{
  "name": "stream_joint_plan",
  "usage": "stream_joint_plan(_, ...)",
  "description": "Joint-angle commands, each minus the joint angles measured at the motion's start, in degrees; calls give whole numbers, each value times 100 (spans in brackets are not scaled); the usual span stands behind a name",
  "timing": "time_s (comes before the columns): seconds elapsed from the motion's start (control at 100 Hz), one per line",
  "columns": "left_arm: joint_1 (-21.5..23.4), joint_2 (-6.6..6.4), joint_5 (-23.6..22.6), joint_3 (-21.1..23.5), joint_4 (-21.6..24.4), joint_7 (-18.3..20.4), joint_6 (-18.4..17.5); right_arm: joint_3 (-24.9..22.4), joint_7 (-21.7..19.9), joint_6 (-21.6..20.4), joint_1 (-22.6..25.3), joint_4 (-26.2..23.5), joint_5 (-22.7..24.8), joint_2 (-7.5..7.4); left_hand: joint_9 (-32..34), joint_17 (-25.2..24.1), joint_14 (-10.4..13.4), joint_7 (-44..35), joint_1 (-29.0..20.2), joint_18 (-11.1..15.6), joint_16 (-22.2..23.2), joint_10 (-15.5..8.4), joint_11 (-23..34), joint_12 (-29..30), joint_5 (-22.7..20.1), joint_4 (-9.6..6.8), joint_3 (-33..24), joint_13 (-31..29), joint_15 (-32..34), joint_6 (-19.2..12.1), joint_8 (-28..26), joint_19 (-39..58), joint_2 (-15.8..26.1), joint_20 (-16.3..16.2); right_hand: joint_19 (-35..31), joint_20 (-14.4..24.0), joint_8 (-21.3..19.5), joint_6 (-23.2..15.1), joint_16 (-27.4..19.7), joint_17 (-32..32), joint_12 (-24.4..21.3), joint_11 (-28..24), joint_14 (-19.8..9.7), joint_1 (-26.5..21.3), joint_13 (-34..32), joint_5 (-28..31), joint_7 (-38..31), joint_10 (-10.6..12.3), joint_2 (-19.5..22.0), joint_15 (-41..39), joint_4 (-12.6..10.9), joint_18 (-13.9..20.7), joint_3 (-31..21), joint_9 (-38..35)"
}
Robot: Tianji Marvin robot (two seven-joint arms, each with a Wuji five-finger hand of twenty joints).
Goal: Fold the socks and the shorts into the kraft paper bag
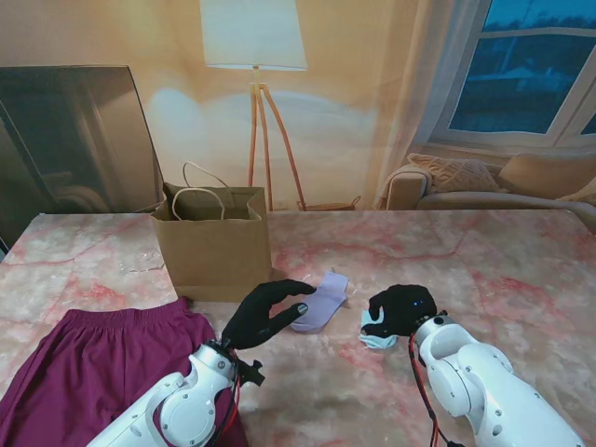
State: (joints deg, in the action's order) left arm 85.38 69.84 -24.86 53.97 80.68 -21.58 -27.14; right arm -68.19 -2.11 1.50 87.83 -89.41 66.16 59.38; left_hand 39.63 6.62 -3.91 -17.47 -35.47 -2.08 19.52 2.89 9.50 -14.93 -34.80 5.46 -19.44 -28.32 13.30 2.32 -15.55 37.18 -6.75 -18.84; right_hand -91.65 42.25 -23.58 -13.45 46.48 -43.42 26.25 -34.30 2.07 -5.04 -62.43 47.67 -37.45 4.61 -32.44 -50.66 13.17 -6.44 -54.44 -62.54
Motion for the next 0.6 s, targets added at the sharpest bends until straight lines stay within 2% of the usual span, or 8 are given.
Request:
stream_joint_plan(0.0,25,0,5,9,40,-7,14,30,151,90,33,-1,-70,34,-110,-30,13,-57,-14,35,14,139,-16,-47,-137,-200,-54,14,55,-77,-71,-30,67,-23,264,253,-127,27,-142,269,-162,174,68,-252,289,-185,80,-76,162,429,-456,122,60,243)
stream_joint_plan(0.07,26,0,22,11,44,4,14,81,320,299,-19,89,5,45,-112,-37,14,-57,-20,42,15,136,-17,-48,-139,-200,-58,16,54,-70,-71,-35,65,-21,1129,-34,-168,-45,-662,607,-417,515,-37,-664,537,-325,76,-17,-52,1430,-528,5,-761,486)
stream_joint_plan(0.13,26,2,17,10,44,-6,16,150,365,470,-105,211,102,42,-111,-36,20,-56,-17,40,15,140,-17,-48,-140,-199,-58,12,55,-72,-71,-36,68,-20,1578,-240,-6,-58,-1024,695,-607,690,-83,-951,629,-474,27,9,-273,2033,-267,-14,-1231,640)
stream_joint_plan(0.18,28,2,15,10,47,-8,16,238,430,589,-210,372,59,53,-115,-32,12,-55,-19,39,15,133,-19,-47,-138,-199,-59,12,54,-70,-71,-36,65,-20,1892,-372,86,-12,-1244,814,-732,786,-75,-1102,756,-591,-16,-2,-391,2402,-295,-55,-1447,783)
stream_joint_plan(0.22,30,1,14,10,50,-8,17,322,490,691,-300,514,-30,66,-109,-34,17,-56,-17,37,15,131,-16,-48,-141,-198,-59,14,53,-72,-71,-37,64,-20,2056,-432,52,48,-1341,905,-789,816,-70,-1155,839,-672,3,-13,-437,2565,-402,-75,-1518,883)
stream_joint_plan(0.33,35,-2,8,15,59,-3,21,575,639,915,-551,917,-203,90,-105,-30,18,-57,-13,34,16,135,-14,-48,-144,-198,-61,6,56,-74,-71,-36,63,-20,2387,-547,47,170,-1532,1079,-953,922,-59,-1212,1062,-1009,153,-52,-729,2877,-341,-68,-1527,1230)
stream_joint_plan(0.44,36,-6,9,20,70,9,28,782,646,1044,-727,1196,-320,95,-104,-32,20,-57,-12,39,17,122,-14,-47,-143,-197,-65,1,58,-75,-71,-37,64,-21,2286,-464,108,321,-1556,1007,-1025,944,-68,-1206,1055,-1303,256,-96,-1012,2892,-298,-13,-1553,1440)
stream_joint_plan(0.59,39,-11,23,32,82,31,43,994,513,1217,-827,1359,-395,84,-101,-38,20,-60,-11,35,18,123,-11,-48,-148,-196,-69,0,60,-75,-72,-41,63,-19,1956,-138,307,489,-1139,931,-978,669,-172,-1318,1008,-1661,309,-61,-1337,2364,-259,125,-1655,1562)
